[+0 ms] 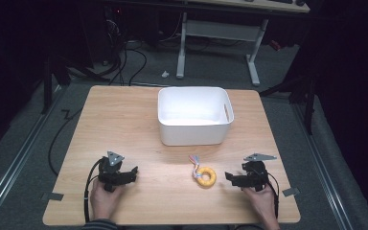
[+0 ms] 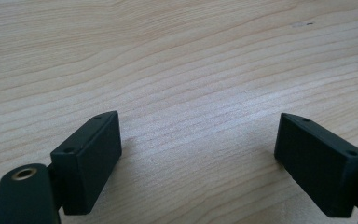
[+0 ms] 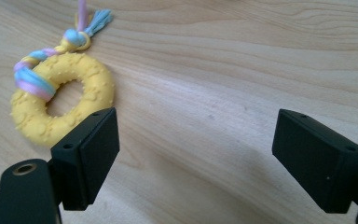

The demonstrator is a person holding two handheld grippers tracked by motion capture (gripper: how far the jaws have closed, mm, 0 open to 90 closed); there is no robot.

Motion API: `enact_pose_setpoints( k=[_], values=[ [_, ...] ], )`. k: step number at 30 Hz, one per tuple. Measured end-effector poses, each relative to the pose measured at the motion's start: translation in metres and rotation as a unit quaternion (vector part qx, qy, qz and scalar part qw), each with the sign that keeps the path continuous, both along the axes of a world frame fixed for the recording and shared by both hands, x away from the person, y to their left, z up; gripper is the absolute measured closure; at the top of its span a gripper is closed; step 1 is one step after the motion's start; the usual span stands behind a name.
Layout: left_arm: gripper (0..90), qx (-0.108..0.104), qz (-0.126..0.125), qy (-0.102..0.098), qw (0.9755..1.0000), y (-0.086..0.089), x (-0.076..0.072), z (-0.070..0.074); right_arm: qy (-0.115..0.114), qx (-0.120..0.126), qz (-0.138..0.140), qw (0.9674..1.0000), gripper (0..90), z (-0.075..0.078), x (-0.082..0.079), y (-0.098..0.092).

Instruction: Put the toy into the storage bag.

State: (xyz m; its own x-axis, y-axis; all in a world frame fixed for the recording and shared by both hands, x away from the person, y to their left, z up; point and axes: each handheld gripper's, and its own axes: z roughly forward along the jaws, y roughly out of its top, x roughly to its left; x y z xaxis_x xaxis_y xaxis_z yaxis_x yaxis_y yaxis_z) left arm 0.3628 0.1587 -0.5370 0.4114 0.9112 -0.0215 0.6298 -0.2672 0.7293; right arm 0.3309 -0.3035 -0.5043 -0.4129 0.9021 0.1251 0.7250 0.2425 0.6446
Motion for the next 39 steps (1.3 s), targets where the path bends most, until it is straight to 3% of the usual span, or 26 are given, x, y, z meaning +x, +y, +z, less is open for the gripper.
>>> enact_pose_setpoints(
  k=[8,12,19,27,39],
  values=[
    [15.0,-0.001,0.000,0.000,1.0000,0.000,0.000,0.000,-0.003,-0.006,0.031,0.9995,22.8,0.004,-0.009,0.012],
    [15.0,-0.002,0.000,0.000,1.0000,0.000,0.000,0.000,0.003,-0.001,0.045,0.9990,30.0,0.005,-0.011,0.018],
    [15.0,-0.001,0.000,0.000,1.0000,0.000,0.000,0.000,0.014,-0.004,0.062,0.9980,34.3,0.008,-0.010,0.027],
    [15.0,-0.001,0.000,0.000,1.0000,0.001,0.000,0.000,0.022,-0.007,0.085,0.9961,40.4,0.013,-0.004,0.037],
    [14.9,-0.001,-0.001,0.000,1.0000,0.001,0.000,0.000,0.031,-0.034,0.114,0.9924,45.1,0.018,0.006,0.056]
  ],
)
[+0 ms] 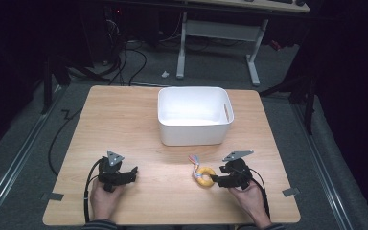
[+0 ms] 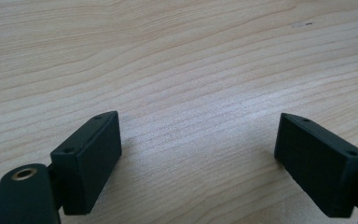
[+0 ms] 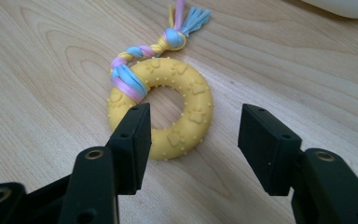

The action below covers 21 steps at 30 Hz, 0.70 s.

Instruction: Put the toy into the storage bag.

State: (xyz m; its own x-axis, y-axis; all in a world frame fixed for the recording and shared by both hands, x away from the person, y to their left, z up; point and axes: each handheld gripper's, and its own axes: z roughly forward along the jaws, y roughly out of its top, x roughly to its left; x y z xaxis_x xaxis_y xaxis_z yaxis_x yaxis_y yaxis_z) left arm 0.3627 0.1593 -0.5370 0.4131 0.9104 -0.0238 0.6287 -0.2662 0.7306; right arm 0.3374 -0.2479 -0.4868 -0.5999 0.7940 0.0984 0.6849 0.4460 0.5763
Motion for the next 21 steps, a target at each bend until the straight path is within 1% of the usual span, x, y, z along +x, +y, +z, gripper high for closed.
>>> enact_pose_setpoints(
  k=[1,2,3,4,5,7,9,10,13,15,18,19,21],
  values=[
    [15.0,-0.001,0.000,0.000,1.0000,0.000,0.000,0.000,0.006,-0.006,0.005,1.0000,46.6,0.000,0.002,0.003],
    [15.0,-0.001,0.000,0.000,1.0000,0.000,0.000,0.000,0.006,-0.006,0.005,1.0000,46.6,0.000,0.002,0.003],
    [15.0,-0.001,0.000,0.000,1.0000,0.000,0.000,0.000,0.016,-0.011,0.009,0.9998,47.8,0.000,0.005,0.006],
    [14.9,-0.001,0.000,0.000,1.0000,0.000,0.000,0.000,0.016,-0.011,0.009,0.9998,47.8,0.000,0.005,0.006],
    [14.9,-0.001,0.000,0.000,1.0000,0.000,0.000,0.000,0.021,-0.013,0.012,0.9996,48.5,0.000,0.008,0.008],
    [14.9,-0.001,0.000,0.000,1.0000,0.000,0.000,0.000,0.021,-0.014,0.012,0.9996,49.1,0.000,0.009,0.009],
    [14.9,-0.001,0.000,0.000,1.0000,0.000,0.000,0.000,0.023,-0.024,0.014,0.9993,49.6,0.001,0.012,0.014],
    [15.0,-0.001,0.000,0.000,1.0000,0.000,0.000,0.000,0.023,-0.024,0.014,0.9993,49.6,0.001,0.012,0.014],
    [15.0,-0.001,-0.001,0.000,1.0000,0.000,0.000,0.000,0.019,-0.044,0.021,0.9986,50.6,0.002,0.015,0.018],
    [14.9,-0.002,0.000,0.000,1.0000,0.000,0.000,0.000,0.025,-0.055,0.020,0.9980,52.2,0.000,0.018,0.022],
    [14.9,-0.002,0.000,0.000,1.0000,0.000,0.000,0.000,0.027,-0.059,0.021,0.9977,53.4,-0.001,0.020,0.023],
    [15.0,-0.002,0.000,0.000,1.0000,0.000,0.000,0.000,0.030,-0.060,0.023,0.9975,54.9,-0.001,0.021,0.025],
    [14.9,-0.001,0.000,0.000,1.0000,0.000,0.000,0.000,0.033,-0.062,0.022,0.9973,55.2,-0.001,0.022,0.026]
  ],
)
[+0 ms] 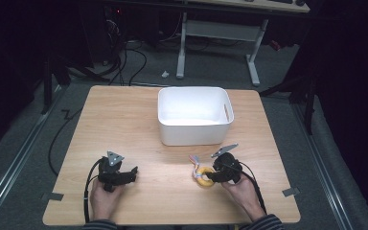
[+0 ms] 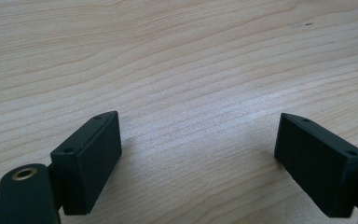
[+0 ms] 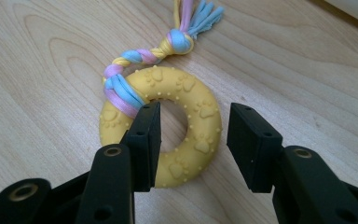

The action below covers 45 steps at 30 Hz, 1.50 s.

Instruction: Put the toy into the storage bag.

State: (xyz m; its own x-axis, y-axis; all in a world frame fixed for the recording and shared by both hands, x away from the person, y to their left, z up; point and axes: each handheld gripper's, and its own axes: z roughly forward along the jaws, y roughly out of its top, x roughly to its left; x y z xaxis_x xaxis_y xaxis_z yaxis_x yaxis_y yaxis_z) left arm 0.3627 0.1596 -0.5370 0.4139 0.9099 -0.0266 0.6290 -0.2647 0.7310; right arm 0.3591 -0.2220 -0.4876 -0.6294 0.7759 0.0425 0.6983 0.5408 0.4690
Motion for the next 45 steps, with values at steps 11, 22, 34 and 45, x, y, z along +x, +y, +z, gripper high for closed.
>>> enact_pose_setpoints(
  k=[11,22,34,45],
  values=[
    [15.0,0.001,0.000,-0.001,1.0000,0.000,0.000,0.000,0.014,-0.031,0.003,0.9994,59.2,-0.005,0.007,0.009],
    [14.9,0.001,-0.001,0.000,1.0000,0.000,0.000,0.000,0.018,-0.056,0.004,0.9982,63.8,-0.010,0.008,0.014],
    [14.9,0.001,-0.001,-0.001,1.0000,0.000,0.000,0.000,0.015,-0.056,0.007,0.9983,66.0,-0.010,0.008,0.013],
    [14.9,0.001,-0.001,0.000,1.0000,0.000,0.000,0.000,0.000,-0.041,0.005,0.9991,66.4,-0.004,0.005,0.009]
  ],
)
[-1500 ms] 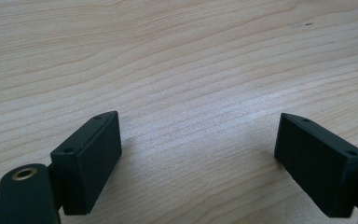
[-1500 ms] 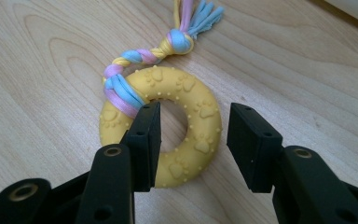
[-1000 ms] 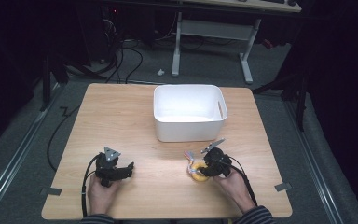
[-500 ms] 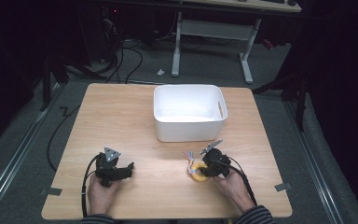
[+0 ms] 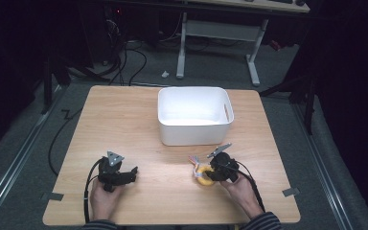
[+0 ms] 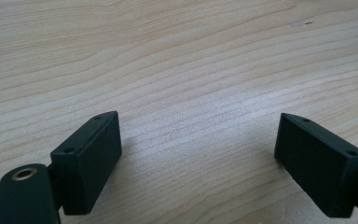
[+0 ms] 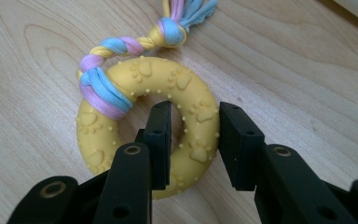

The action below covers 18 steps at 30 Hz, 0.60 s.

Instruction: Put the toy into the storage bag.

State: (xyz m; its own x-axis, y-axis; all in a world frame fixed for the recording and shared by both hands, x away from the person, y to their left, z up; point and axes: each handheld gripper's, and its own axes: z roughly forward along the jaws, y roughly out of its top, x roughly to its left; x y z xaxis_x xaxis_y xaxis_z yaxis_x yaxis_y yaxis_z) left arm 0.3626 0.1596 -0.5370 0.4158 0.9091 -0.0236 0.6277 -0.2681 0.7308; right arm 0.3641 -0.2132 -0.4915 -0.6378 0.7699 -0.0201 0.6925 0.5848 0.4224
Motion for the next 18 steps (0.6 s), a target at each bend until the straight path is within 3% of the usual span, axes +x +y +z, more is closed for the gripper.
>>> enact_pose_setpoints(
  k=[18],
  values=[
    [14.9,0.001,0.000,0.000,1.0000,0.000,0.000,0.000,-0.019,0.053,-0.025,0.9981,67.9,0.022,-0.010,-0.029]
  ],
)
